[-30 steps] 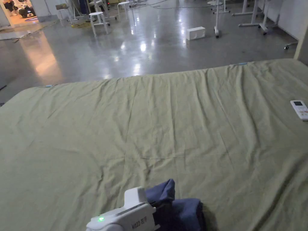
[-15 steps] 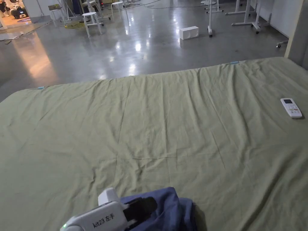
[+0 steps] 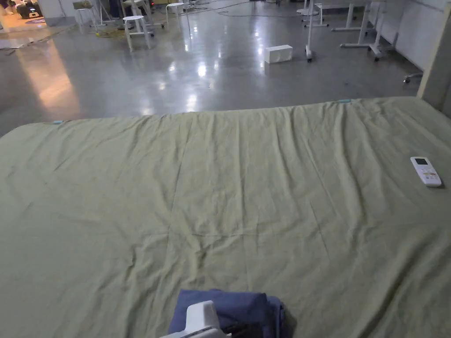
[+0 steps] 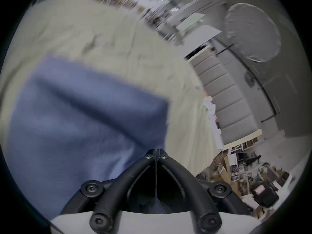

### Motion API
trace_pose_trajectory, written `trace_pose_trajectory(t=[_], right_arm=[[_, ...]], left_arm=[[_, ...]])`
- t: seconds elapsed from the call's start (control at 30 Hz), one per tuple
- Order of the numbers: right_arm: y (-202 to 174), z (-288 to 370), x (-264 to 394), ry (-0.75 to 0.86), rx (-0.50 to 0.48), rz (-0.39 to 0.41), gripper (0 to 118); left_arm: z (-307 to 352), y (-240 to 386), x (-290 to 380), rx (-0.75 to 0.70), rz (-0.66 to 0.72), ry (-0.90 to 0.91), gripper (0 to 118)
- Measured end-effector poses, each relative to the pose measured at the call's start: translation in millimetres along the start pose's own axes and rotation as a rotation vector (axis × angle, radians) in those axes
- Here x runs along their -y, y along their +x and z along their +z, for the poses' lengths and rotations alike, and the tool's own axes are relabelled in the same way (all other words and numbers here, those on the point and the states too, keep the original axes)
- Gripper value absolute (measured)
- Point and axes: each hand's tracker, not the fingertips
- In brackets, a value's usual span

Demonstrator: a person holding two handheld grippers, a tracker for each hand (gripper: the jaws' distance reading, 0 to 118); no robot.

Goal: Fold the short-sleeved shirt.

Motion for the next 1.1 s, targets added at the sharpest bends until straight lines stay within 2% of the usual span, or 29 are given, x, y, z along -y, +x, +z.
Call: trace_pose_trajectory(t=[0.1,0.17,0.23,0.3,0.33,0.37,0.4,0.43,0.47,0.5,0.53,0.57,0.6,0.8,0.9,0.93,1.03,1.07,1.1], right_arm=[[-14.6,-48.1,-9.8,-0.059,-0.063,-0.02,0],[-28.6,-94.1,-17.6,-0.093,-0.14,0.005,0],[-40.6,-138.9,-23.8,-0.128,-0.172,0.022,0],[-46.4,-185.4,-26.7,-0.203,-0.214,0.003,0],[-46.1,-208.7,-25.0,-0.26,-0.217,-0.028,0],[-44.1,-228.1,-20.5,-0.315,-0.151,-0.017,0],[-41.9,-242.3,-15.1,-0.398,-0.044,0.027,0],[-37.3,-251.4,-7.3,-0.441,0.024,0.061,0],[-28.4,-247.1,-3.7,-0.383,-0.043,-0.016,0],[-23.9,-240.7,-6.7,-0.375,-0.042,-0.163,0],[-21.9,-237.1,-7.4,-0.398,-0.026,-0.27,0],[-20.6,-239.0,-7.4,-0.406,-0.034,-0.253,0],[-19.9,-241.9,-6.7,-0.4,-0.037,-0.211,0],[-22.0,-241.6,-9.0,-0.416,-0.049,-0.207,0],[-33.2,-238.6,-8.2,-0.393,-0.003,-0.137,0],[-37.9,-238.3,-6.5,-0.385,0.004,-0.115,0],[-39.4,-236.7,-5.2,-0.376,0.006,-0.1,0],[-38.6,-237.6,-5.0,-0.374,0.006,-0.095,0],[-38.6,-237.5,-4.8,-0.373,0.005,-0.091,0]], left_arm=[[56.0,-4.2,-12.9,0.055,0.039,0.118,1],[90.4,-13.3,-20.7,0.012,0.067,0.157,1],[114.5,-24.0,-22.6,-0.005,0.082,0.181,1],[129.8,-37.4,-24.4,-0.012,0.115,0.187,6],[136.1,-44.4,-23.8,-0.018,0.12,0.186,16],[140.7,-51.4,-22.6,-0.031,0.121,0.185,43],[145.4,-57.2,-22.0,-0.045,0.125,0.183,70],[144.2,-64.7,-21.7,-0.117,0.104,0.16,78],[145.0,-71.9,-20.3,-0.152,0.091,0.158,85],[143.8,-77.9,-19.5,-0.16,0.085,0.159,94],[141.5,-87.1,-19.4,-0.14,0.088,0.16,110],[138.2,-93.8,-21.3,-0.125,0.101,0.152,116],[134.0,-99.7,-24.9,-0.085,0.139,0.137,115],[64.1,-131.9,-47.5,0.064,0.27,-0.05,115],[24.6,-137.7,-48.1,0.107,0.318,-0.14,106],[13.3,-139.2,-48.7,0.121,0.33,-0.184,98],[-5.5,-129.2,-45.1,0.093,0.306,-0.216,55],[-7.3,-122.8,-43.8,0.03,0.267,-0.229,34],[-8.0,-116.6,-40.7,-0.016,0.233,-0.228,32]])
